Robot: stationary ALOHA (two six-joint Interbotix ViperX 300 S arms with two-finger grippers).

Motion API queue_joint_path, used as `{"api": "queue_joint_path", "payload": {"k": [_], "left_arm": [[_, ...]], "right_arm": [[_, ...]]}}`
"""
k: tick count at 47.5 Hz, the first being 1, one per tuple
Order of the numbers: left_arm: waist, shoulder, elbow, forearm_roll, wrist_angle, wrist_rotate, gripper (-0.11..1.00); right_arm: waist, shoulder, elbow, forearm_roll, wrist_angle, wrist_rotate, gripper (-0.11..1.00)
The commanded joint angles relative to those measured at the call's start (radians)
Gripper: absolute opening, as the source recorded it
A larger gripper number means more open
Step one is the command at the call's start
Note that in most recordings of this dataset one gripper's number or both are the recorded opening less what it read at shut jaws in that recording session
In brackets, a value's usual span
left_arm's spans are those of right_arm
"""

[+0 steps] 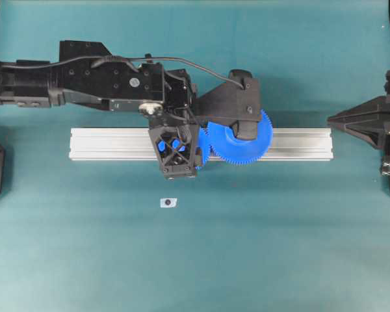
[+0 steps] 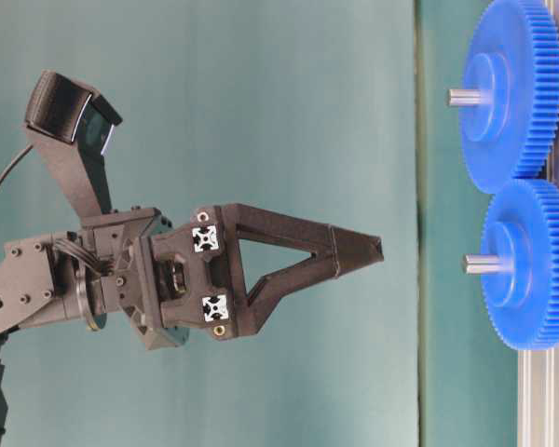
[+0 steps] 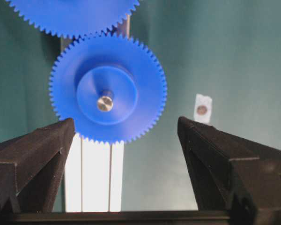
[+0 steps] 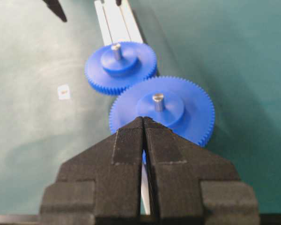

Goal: Find the location of the shaft and insert the small gear.

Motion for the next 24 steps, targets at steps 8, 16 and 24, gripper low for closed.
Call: {"api": "queue_joint_path", "payload": {"k": [8,16,24], "left_arm": [[-0.003,-0.037,-0.025,0.002,0.025,-0.002,0.85],[-0.005,-0.037,-0.025,0.002,0.025,-0.002,0.85],[-0.003,-0.037,-0.025,0.002,0.026,-0.002,0.85]], "right_arm": [[-0.003,0.006,-0.011,0.0,-0.009,0.009,0.0],[-0.003,0.006,-0.011,-0.002,-0.009,0.009,0.0],[-0.003,0.006,-0.011,0.0,-0.009,0.009,0.0]]}}
